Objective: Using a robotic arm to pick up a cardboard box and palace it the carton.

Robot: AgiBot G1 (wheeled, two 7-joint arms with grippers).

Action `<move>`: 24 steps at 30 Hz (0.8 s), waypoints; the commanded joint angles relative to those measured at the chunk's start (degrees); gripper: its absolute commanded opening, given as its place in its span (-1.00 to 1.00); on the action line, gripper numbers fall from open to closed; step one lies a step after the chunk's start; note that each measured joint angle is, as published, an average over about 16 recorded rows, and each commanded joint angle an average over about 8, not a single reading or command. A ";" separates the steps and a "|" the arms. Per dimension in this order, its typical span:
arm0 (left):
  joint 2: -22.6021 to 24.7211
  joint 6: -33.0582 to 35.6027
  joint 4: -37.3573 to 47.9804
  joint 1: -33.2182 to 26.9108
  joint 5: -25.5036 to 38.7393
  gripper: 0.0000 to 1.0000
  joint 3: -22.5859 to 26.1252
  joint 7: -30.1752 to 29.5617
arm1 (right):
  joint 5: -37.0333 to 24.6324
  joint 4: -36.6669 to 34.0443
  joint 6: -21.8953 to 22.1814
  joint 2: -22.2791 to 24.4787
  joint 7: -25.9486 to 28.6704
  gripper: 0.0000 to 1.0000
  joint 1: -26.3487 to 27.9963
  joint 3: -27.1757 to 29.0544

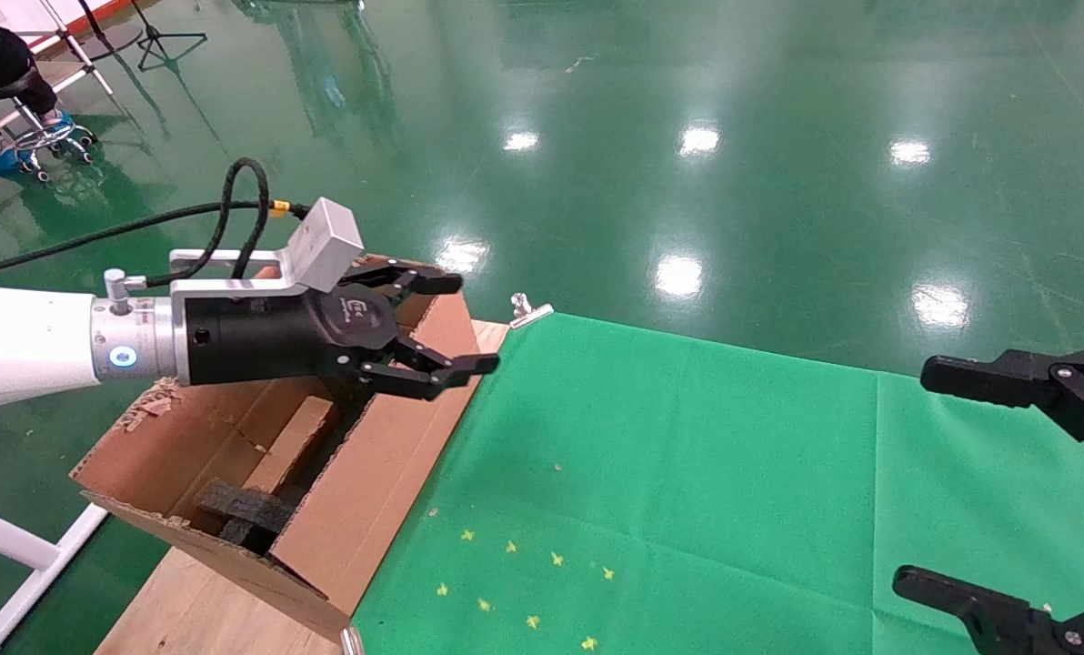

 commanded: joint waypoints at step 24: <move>1.28 7.71 -13.87 7.77 -18.06 1.00 -4.41 1.52 | 0.02 0.00 0.01 0.01 -0.01 1.00 0.01 -0.02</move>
